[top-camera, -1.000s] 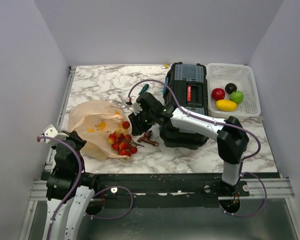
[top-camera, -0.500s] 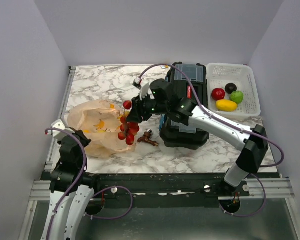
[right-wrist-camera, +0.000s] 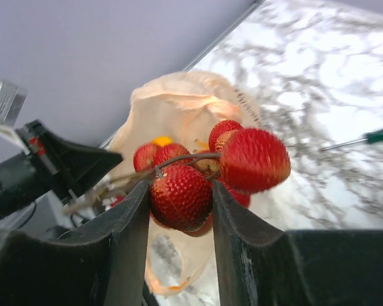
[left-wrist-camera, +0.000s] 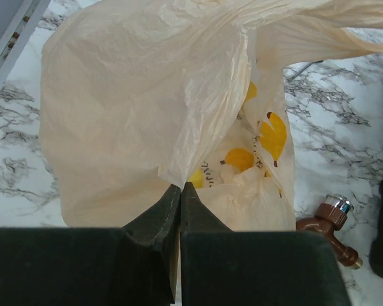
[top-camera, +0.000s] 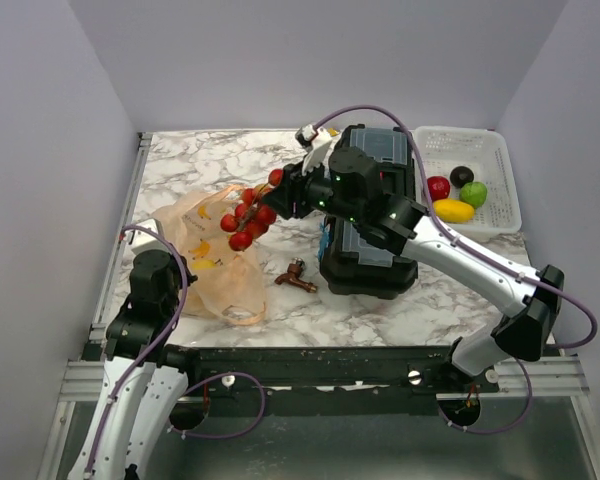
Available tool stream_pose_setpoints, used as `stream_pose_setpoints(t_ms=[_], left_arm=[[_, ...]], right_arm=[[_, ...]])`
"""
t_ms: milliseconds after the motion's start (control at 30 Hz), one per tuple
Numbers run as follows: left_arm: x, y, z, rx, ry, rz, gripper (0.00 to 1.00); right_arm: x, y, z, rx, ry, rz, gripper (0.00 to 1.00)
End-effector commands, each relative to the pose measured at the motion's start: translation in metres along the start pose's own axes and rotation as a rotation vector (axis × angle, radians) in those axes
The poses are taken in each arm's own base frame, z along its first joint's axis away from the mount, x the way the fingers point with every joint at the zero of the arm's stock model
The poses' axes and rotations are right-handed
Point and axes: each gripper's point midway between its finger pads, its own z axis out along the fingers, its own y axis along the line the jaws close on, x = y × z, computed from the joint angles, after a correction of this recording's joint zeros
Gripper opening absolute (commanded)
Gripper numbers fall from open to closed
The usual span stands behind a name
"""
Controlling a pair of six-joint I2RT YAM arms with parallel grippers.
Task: Take the fake fruits out of the plastic bag
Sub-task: Take out the fake fruit from the plastic bag, then place the fake fruit in the bin.
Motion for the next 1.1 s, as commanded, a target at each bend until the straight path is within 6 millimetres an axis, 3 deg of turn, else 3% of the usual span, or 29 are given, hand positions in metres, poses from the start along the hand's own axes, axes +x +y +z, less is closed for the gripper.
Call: stream_pose_setpoints(t_ms=[0, 133, 300, 433, 667, 900, 1067], left_arm=[[0.001, -0.011, 0.002, 0.071, -0.004, 0.023, 0.0], [0.008, -0.015, 0.007, 0.078, 0.043, 0.034, 0.0], [0.009, -0.015, 0.009, 0.072, 0.053, 0.037, 0.0], [0.008, -0.017, 0.008, 0.085, 0.048, 0.036, 0.0], [0.011, -0.017, 0.01, 0.084, 0.065, 0.042, 0.0], [0.01, -0.019, 0.009, 0.094, 0.056, 0.039, 0.0], [0.01, -0.019, 0.009, 0.095, 0.055, 0.038, 0.0]], right_arm=[[-0.059, -0.031, -0.04, 0.242, -0.213, -0.027, 0.01], [-0.078, -0.072, -0.068, 0.509, -0.28, -0.04, 0.01], [-0.098, -0.098, -0.104, 0.707, -0.355, -0.084, 0.01], [-0.119, -0.135, -0.136, 0.91, -0.419, -0.084, 0.01], [-0.142, -0.193, -0.194, 1.067, -0.548, 0.037, 0.01], [-0.127, -0.273, -0.267, 1.339, -0.628, 0.142, 0.01], [-0.091, -0.347, -0.304, 1.457, -0.61, 0.259, 0.01]])
